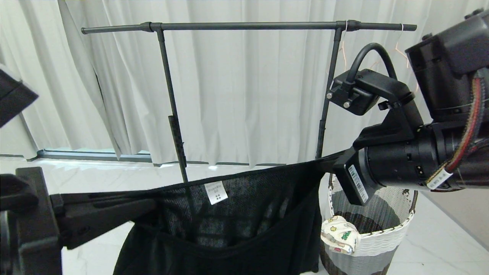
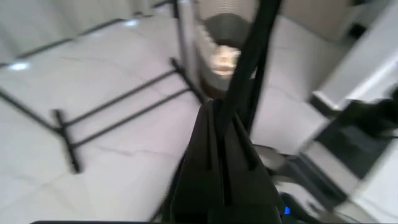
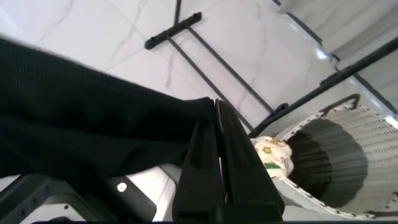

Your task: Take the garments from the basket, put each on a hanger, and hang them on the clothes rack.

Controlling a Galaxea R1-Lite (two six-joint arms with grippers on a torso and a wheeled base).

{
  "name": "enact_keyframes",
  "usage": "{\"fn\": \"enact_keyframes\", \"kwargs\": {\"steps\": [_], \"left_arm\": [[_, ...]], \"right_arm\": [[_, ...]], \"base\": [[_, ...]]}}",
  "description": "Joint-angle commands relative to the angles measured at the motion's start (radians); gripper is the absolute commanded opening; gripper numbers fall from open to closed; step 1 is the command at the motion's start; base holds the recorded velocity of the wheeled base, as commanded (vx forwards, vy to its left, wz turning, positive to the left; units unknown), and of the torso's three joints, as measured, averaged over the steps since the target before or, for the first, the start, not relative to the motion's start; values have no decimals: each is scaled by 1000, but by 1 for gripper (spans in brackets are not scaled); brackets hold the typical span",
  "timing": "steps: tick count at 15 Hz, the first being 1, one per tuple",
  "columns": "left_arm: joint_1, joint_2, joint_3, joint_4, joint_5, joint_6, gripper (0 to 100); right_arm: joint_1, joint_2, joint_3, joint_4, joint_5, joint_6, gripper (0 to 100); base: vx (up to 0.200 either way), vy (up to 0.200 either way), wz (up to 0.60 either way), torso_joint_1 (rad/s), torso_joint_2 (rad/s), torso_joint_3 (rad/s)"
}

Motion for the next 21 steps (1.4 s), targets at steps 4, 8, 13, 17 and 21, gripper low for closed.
{"fn": "enact_keyframes", "kwargs": {"steps": [4,8,13,17,21], "left_arm": [[380,34,-31,-10,-7,321,0],[311,79,-165,-74,-90,317,0],[197,263,-430,-100,-95,323,0],[48,304,-459,-100,-89,325,0],[30,304,-461,-137,-77,326,0]], "right_arm": [[1,48,5,-284,-22,-13,0],[-21,21,-1,-285,-22,-51,0],[-179,-127,-21,-196,-14,-108,0],[-207,-180,-79,-172,7,-108,0],[-205,-176,-136,-170,82,-165,0]], "base": [[0,0,0,0,0,0],[0,0,0,0,0,0],[0,0,0,0,0,0],[0,0,0,0,0,0],[0,0,0,0,0,0]]}}
